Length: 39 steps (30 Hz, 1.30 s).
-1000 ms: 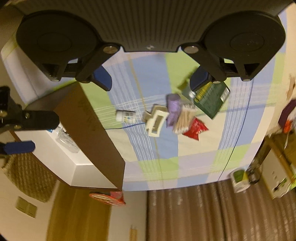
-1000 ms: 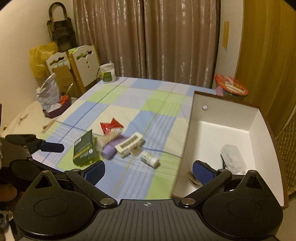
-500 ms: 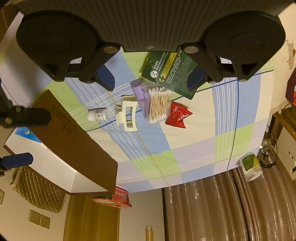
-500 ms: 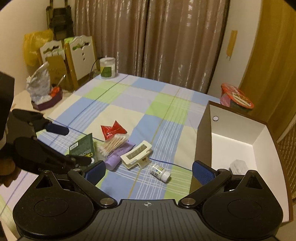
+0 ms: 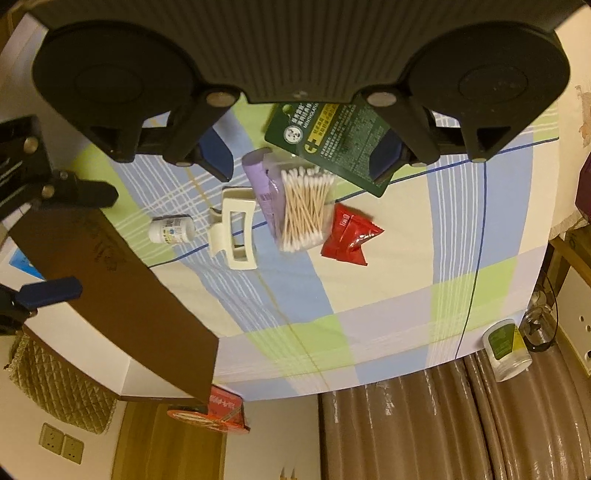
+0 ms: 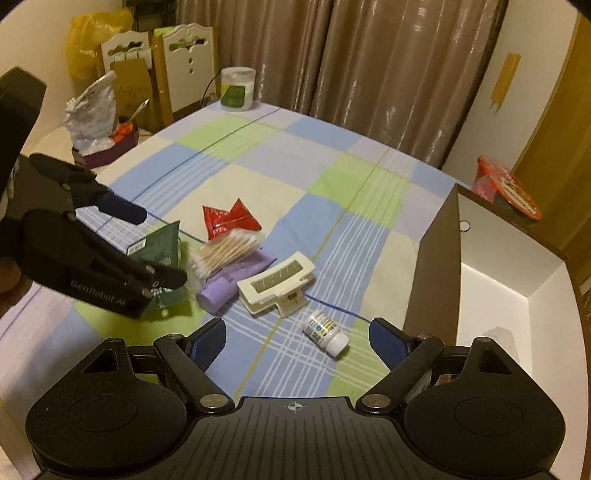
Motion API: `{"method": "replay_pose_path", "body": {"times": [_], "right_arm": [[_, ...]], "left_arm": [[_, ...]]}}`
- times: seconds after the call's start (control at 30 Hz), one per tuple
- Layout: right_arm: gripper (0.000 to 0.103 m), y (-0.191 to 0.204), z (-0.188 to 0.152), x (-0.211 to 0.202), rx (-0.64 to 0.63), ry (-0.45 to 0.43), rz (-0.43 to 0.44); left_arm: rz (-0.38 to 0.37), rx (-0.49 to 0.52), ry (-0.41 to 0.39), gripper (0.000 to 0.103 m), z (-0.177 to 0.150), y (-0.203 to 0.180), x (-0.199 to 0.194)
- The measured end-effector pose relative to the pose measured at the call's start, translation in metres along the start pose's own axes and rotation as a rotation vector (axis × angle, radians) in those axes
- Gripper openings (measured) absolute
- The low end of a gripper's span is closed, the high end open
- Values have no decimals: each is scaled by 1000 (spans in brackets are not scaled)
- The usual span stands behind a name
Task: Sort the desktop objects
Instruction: 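Grasp the cotton swab bag with the left tool while the right tool grasps the white pill bottle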
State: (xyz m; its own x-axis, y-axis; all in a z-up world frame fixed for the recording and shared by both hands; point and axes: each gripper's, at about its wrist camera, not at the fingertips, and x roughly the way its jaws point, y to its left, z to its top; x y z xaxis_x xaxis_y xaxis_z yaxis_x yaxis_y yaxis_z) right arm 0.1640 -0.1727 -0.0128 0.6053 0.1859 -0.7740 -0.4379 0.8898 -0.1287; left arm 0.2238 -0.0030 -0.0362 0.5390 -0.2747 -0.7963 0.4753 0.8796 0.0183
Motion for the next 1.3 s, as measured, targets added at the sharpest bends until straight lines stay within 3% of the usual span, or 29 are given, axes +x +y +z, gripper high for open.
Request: {"method": "replay_pose_path", "body": {"times": [0.17,0.23,0.53,0.7,0.77,0.93,1.3], "right_arm": [[87,-5,0,13,4,21,-1],[74,-7,2,19,-3,29,-5],[74,-14,8,39,-15,50,-8],[74,-17,10,49,-8,67,-4],[74,-17,10,54,-9,76,-4],[74,-18,12,65,-21,105,-3],[74,-14,11,89,-70,181,-10]], "left_arm": [[-2,2,10,68,7,1,15],[-9,-2,10,67,12,1,22],[-36,28,58,45,30,3,66],[-43,40,89,39,32,3,83],[-51,28,86,37,33,5,86],[-60,3,87,20,37,12,90],[-84,-20,46,9,37,21,70]]}}
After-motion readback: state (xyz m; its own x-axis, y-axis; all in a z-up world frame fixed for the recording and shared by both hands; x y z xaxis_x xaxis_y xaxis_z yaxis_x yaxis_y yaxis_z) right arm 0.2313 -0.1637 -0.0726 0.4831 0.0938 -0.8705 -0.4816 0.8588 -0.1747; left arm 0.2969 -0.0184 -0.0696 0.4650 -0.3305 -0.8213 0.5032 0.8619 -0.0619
